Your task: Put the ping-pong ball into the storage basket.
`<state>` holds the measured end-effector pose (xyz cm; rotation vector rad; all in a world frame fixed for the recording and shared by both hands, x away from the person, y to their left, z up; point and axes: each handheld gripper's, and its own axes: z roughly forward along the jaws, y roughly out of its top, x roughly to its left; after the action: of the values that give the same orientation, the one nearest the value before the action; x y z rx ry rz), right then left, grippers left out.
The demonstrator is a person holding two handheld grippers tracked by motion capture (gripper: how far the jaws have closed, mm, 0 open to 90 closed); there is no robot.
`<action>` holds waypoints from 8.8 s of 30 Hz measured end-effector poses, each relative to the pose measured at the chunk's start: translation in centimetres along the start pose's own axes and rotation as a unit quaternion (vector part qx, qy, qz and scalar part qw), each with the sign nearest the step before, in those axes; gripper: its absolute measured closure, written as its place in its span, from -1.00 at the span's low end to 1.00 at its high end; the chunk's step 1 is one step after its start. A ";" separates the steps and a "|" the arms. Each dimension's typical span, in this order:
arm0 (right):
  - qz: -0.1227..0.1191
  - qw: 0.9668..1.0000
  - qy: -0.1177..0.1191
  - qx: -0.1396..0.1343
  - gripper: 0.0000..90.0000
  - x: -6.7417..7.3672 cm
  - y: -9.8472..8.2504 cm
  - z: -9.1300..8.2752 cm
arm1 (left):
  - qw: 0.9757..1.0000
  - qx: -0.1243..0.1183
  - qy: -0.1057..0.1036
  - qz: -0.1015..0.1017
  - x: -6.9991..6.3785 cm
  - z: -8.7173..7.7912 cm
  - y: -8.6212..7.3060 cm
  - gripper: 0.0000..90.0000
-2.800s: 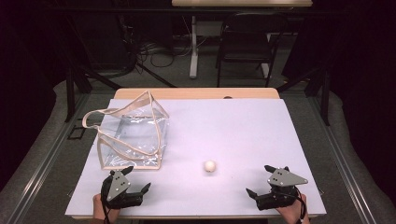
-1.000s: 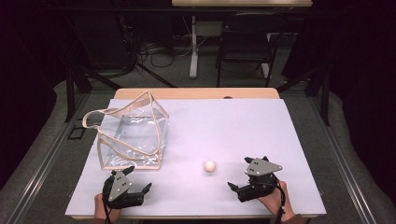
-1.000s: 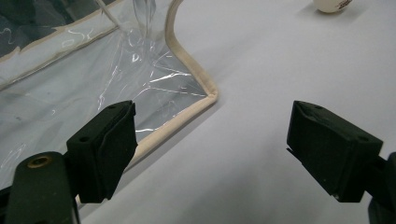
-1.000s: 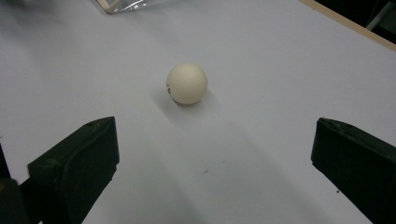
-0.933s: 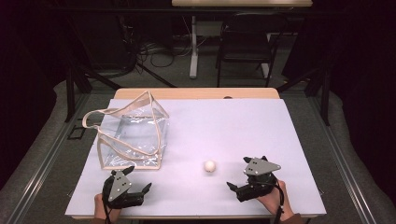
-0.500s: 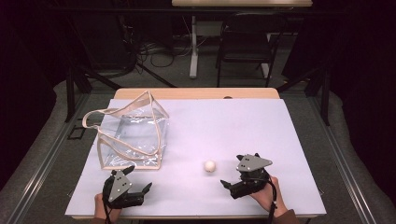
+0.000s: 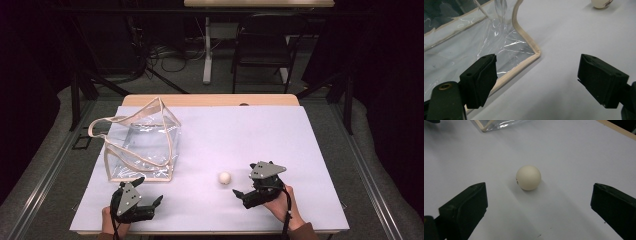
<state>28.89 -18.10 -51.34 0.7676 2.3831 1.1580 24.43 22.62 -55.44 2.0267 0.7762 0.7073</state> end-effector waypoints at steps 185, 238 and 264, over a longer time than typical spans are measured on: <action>0.021 0.999 -0.020 0.019 0.13 -1.3 5.9 0.8 | 1.000 0.004 -0.003 -0.002 0.0 0.1 -0.2 -0.64; 0.010 0.999 -0.035 0.022 0.13 -3.7 10.7 1.9 | 1.000 -0.001 0.000 -0.001 0.1 0.0 -0.2 -0.64; 0.004 0.999 -0.039 0.019 0.13 -4.4 12.9 2.2 | 1.000 -0.002 -0.002 -0.001 0.1 0.0 -0.2 -0.64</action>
<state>37.45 -12.88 -41.87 0.8204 2.3462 1.0676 24.45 22.77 -55.58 2.0231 0.7747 0.7036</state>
